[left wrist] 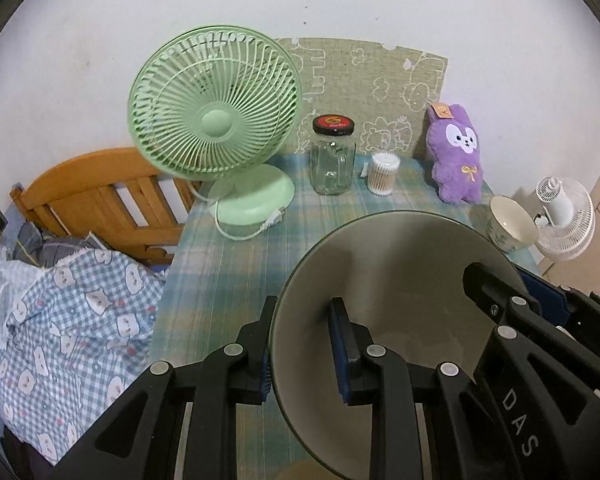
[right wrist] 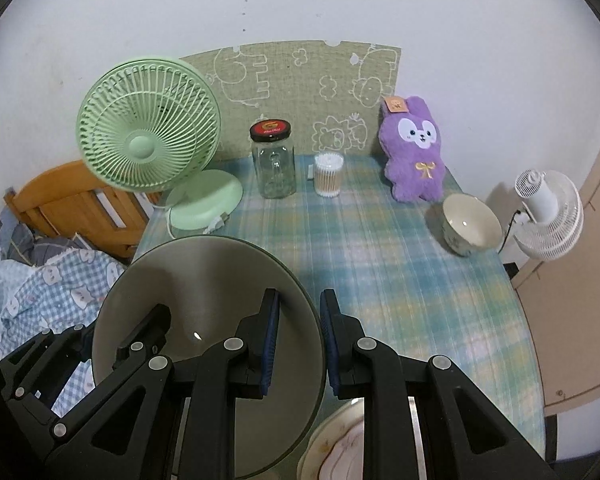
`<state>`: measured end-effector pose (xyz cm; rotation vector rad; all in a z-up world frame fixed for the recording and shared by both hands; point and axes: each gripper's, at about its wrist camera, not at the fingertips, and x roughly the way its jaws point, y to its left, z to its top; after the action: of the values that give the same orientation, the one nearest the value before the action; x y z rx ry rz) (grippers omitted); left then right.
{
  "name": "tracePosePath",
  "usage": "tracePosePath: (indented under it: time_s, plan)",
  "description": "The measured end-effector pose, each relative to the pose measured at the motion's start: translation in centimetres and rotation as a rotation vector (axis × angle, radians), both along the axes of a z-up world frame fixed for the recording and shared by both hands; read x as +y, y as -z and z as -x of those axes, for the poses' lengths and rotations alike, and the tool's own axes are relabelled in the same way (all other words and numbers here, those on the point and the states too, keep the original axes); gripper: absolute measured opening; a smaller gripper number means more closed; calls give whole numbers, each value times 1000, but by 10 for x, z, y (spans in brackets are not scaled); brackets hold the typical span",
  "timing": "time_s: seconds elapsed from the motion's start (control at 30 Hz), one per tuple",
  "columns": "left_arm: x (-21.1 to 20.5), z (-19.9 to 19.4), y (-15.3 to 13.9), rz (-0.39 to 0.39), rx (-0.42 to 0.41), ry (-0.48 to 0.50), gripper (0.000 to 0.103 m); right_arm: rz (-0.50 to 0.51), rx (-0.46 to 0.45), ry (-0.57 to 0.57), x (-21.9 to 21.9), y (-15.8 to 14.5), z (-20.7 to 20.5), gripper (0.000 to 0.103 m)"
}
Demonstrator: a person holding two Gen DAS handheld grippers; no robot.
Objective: Organize plates and bowls
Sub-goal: 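Carry the grey dish toward the plate stack with both grippers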
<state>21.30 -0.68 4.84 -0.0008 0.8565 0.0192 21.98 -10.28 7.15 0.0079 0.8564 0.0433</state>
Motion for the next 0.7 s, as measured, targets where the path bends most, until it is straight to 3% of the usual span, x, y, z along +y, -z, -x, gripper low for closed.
tracePosePath:
  time_s: [0.7]
  plan:
    - [20, 81, 42, 0, 47, 54, 23, 8, 43, 41, 18, 42, 92, 24]
